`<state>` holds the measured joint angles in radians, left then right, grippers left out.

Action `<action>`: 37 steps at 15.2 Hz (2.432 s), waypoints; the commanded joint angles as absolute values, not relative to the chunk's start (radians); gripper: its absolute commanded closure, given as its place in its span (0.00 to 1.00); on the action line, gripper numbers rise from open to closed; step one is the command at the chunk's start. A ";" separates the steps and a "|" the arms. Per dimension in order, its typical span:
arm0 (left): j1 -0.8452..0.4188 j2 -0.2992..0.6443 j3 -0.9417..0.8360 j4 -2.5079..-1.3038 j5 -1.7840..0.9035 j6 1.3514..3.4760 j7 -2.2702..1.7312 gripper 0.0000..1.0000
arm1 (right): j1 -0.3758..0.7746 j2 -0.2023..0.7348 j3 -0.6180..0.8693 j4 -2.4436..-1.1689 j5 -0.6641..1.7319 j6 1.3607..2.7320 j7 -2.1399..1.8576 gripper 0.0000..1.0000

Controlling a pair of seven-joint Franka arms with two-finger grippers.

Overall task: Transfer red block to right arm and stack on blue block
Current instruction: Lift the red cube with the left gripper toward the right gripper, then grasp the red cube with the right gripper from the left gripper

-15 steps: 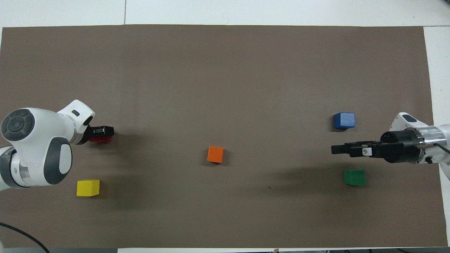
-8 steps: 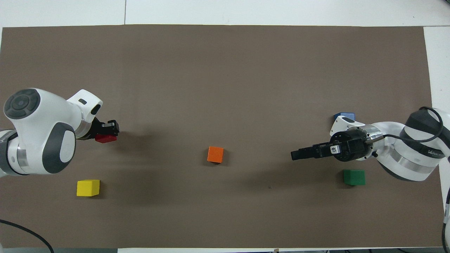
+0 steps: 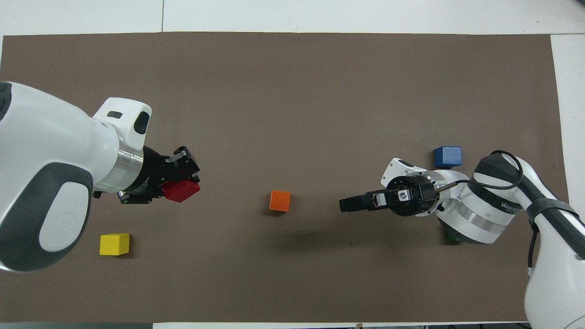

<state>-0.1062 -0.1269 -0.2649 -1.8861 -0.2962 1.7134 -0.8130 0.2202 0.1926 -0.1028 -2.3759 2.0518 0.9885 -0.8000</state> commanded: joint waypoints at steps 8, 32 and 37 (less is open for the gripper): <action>-0.138 -0.216 -0.356 -1.902 -0.669 1.776 -1.546 1.00 | 0.357 0.261 -0.103 -2.413 2.212 0.911 -0.847 0.00; -0.232 -0.281 -0.453 -2.088 -0.672 2.143 -2.125 1.00 | 0.480 0.360 -0.103 -2.342 2.295 0.971 -1.100 0.53; -0.232 -0.281 -0.453 -2.088 -0.670 2.140 -2.105 1.00 | 0.482 0.362 -0.103 -2.342 2.289 0.988 -1.108 1.00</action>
